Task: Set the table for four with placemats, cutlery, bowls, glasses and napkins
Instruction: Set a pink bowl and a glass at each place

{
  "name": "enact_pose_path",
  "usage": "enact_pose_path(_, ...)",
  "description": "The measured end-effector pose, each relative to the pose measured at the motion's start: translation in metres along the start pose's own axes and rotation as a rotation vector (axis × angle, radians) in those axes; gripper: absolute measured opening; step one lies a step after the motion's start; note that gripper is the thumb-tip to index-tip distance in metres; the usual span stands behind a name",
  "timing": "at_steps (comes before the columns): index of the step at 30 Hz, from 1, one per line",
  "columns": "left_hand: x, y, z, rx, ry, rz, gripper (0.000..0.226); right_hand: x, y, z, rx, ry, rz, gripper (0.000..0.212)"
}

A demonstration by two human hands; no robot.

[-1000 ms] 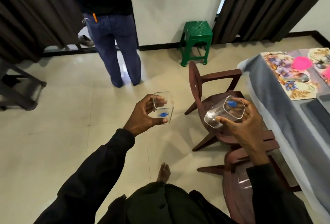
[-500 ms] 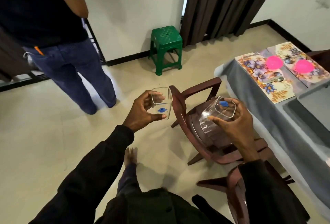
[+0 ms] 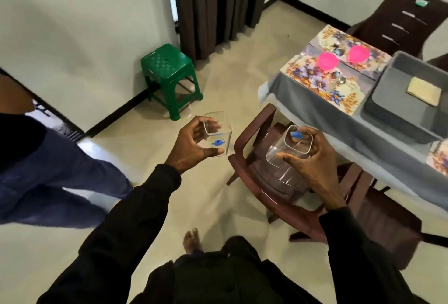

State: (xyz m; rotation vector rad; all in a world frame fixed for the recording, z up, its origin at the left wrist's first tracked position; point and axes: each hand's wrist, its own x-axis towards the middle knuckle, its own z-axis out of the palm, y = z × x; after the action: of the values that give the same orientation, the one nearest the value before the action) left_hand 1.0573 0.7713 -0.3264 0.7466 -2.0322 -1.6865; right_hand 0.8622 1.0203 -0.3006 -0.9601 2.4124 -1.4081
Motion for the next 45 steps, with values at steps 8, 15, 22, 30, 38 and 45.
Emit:
enact_pose_path(8, 0.097, 0.004, -0.018, -0.021, -0.156, 0.031, 0.070, 0.038, -0.011, 0.031, -0.043, 0.127, 0.044, 0.072)
enact_pose_path(15, 0.194, 0.004, 0.019, 0.027, -0.326, 0.053, 0.069, 0.081, 0.020, 0.033, -0.064, 0.269, 0.127, 0.077)
enact_pose_path(22, 0.276, 0.021, 0.067, 0.059, -0.533, 0.109, 0.068, 0.114, 0.044, 0.019, -0.059, 0.381, 0.259, 0.075)
enact_pose_path(30, 0.345, 0.035, 0.104, 0.072, -0.714, 0.154, 0.068, 0.139, 0.054, 0.017, -0.060, 0.542, 0.391, 0.082)
enact_pose_path(38, 0.440, 0.025, 0.113, 0.045, -0.910, 0.173, 0.070, 0.194, 0.049, 0.055, -0.075, 0.697, 0.528, 0.083)
enact_pose_path(45, 0.543, 0.024, 0.107, 0.039, -1.063, 0.178, 0.070, 0.272, 0.032, 0.094, -0.164, 0.835, 0.602, 0.079)
